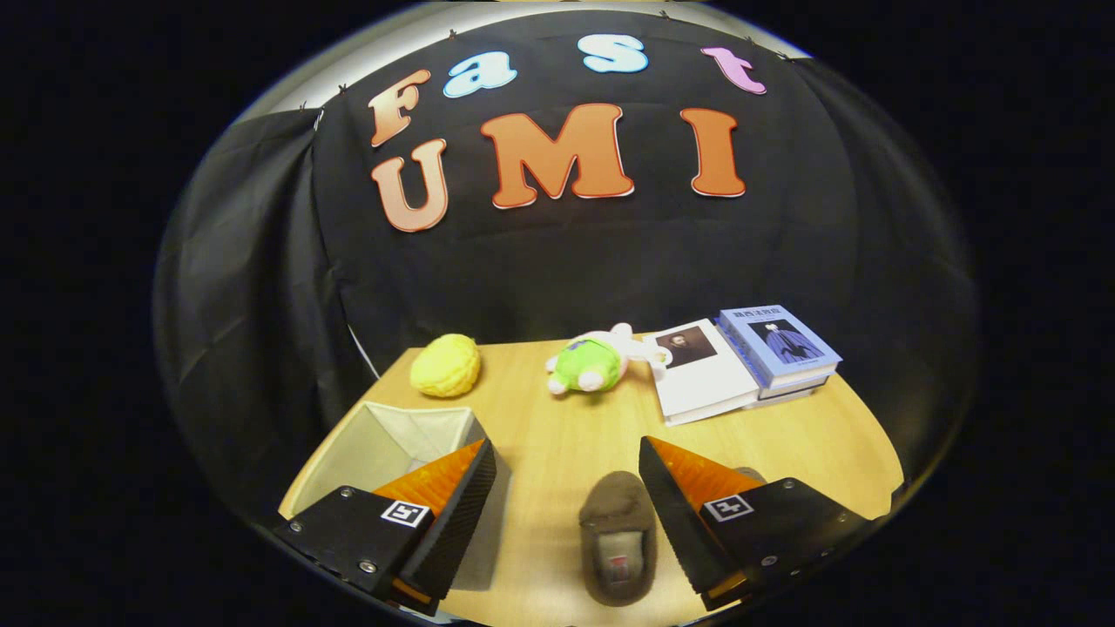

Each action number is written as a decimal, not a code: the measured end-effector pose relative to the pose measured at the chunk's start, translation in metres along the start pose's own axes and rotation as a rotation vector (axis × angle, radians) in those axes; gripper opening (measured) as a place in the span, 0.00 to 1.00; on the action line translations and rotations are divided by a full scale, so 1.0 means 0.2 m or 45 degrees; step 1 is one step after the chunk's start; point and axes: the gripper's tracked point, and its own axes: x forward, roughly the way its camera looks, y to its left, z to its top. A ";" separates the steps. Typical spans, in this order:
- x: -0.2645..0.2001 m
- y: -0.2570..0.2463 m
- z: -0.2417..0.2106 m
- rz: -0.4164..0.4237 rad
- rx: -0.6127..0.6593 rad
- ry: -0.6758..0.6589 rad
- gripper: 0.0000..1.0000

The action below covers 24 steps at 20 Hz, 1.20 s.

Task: Open the storage box then place both shoes into the box .Put the left shoe in first, then the right shoe, with the right side of both shoes facing outward in a uniform manner.

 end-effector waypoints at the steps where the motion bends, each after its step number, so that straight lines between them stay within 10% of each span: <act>1: 0.01 -0.05 -0.06 -0.029 -0.003 0.020 0.99; 10: 0.10 -0.26 -0.50 -0.115 0.015 0.193 0.94; 24: 0.28 -0.35 -0.81 -0.174 0.112 0.393 0.49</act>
